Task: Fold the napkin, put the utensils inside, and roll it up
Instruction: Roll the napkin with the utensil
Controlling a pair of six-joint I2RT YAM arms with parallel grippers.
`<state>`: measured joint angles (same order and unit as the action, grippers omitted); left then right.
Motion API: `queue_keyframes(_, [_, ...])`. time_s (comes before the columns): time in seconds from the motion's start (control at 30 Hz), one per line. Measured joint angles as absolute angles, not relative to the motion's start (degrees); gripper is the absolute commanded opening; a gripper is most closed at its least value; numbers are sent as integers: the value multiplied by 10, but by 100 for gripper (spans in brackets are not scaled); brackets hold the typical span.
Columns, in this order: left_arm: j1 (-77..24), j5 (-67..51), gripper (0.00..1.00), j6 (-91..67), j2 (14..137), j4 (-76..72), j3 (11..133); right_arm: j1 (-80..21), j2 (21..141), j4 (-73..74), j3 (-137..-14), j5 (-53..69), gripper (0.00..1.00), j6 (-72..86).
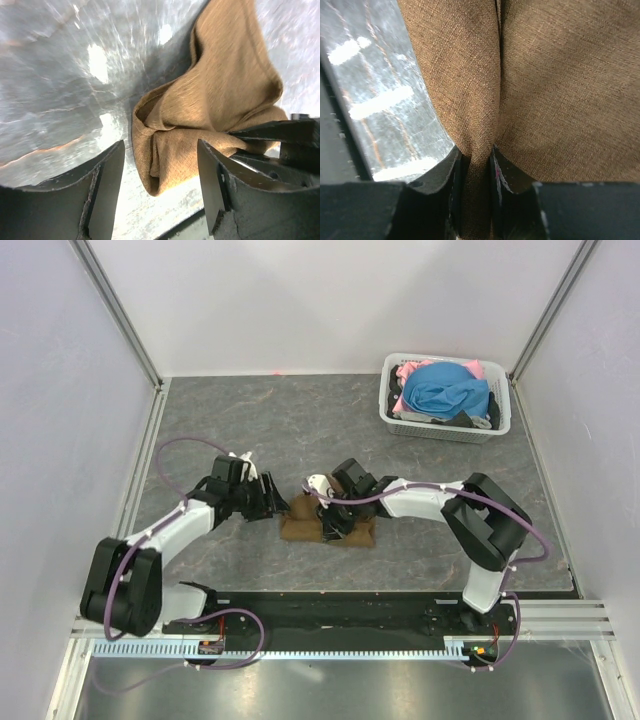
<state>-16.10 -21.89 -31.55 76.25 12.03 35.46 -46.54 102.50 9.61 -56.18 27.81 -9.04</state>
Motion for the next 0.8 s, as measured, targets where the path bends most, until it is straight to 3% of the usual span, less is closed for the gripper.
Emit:
queue_keyframes(0.3, [-161, -201, 61, -315, 674, 101, 302, -418, 1112, 177, -652, 413, 24, -51])
queue_keyframes(0.63, [-163, -232, 56, -317, 682, 46, 249, -395, 1191, 260, -725, 515, 25, -21])
queue_keyframes(0.8, [-163, -241, 48, -319, 715, 12, 248, -394, 1209, 284, -740, 534, 25, -14])
